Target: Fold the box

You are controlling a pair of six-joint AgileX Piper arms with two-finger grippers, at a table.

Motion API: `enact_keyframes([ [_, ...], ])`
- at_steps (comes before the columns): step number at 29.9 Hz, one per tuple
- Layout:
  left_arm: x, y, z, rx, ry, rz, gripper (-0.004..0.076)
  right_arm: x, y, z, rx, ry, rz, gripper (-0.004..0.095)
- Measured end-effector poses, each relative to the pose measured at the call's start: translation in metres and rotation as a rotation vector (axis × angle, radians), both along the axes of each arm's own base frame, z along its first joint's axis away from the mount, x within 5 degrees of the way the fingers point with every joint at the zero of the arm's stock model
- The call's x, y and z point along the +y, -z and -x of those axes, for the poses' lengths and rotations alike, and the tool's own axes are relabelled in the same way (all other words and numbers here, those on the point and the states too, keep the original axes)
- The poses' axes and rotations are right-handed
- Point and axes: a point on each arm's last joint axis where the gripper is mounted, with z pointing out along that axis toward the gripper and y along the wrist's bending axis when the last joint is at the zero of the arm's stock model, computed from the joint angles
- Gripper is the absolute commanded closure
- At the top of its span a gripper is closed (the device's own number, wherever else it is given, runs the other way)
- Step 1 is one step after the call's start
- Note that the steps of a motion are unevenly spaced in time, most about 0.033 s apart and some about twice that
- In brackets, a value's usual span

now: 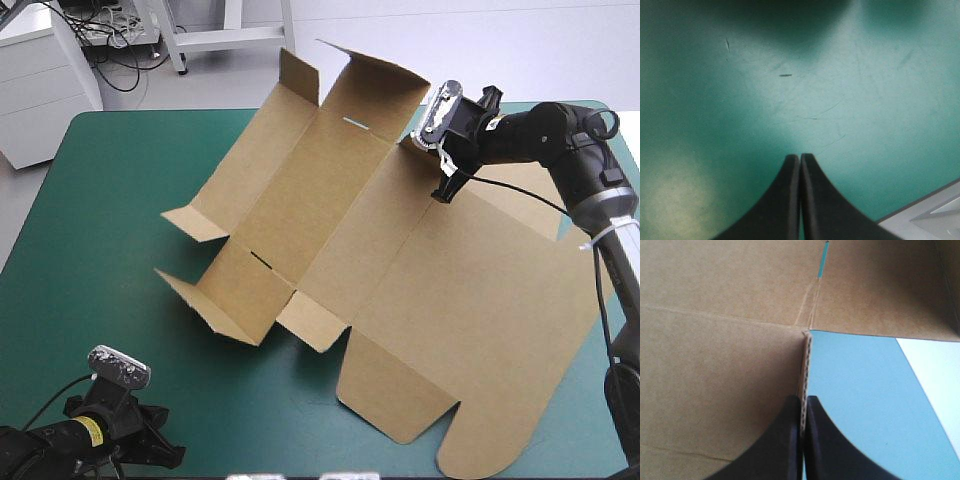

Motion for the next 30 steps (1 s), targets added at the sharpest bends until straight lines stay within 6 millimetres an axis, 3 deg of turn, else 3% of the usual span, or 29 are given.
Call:
enact_keyframes([
  [5,0.000,-0.002,-0.001,-0.011,-0.001,-0.003,0.0756,0.013,-0.001,0.002,-0.072,-0.094,0.066,0.0927],
  [7,-0.001,-0.012,-0.001,-0.038,0.000,0.017,0.0756,0.017,-0.002,0.002,-0.098,-0.120,0.084,0.0927],
  [15,0.003,-0.092,0.002,-0.291,-0.010,0.112,0.0756,0.029,0.006,-0.002,-0.093,-0.170,0.079,0.0927],
  [21,0.008,-0.131,0.011,-0.417,-0.016,0.152,0.0756,0.057,0.024,-0.001,-0.059,-0.298,0.128,0.0927],
  [30,0.013,-0.139,0.012,-0.457,-0.033,0.110,0.0756,0.113,0.056,0.001,-0.080,-0.504,0.200,0.0927],
])
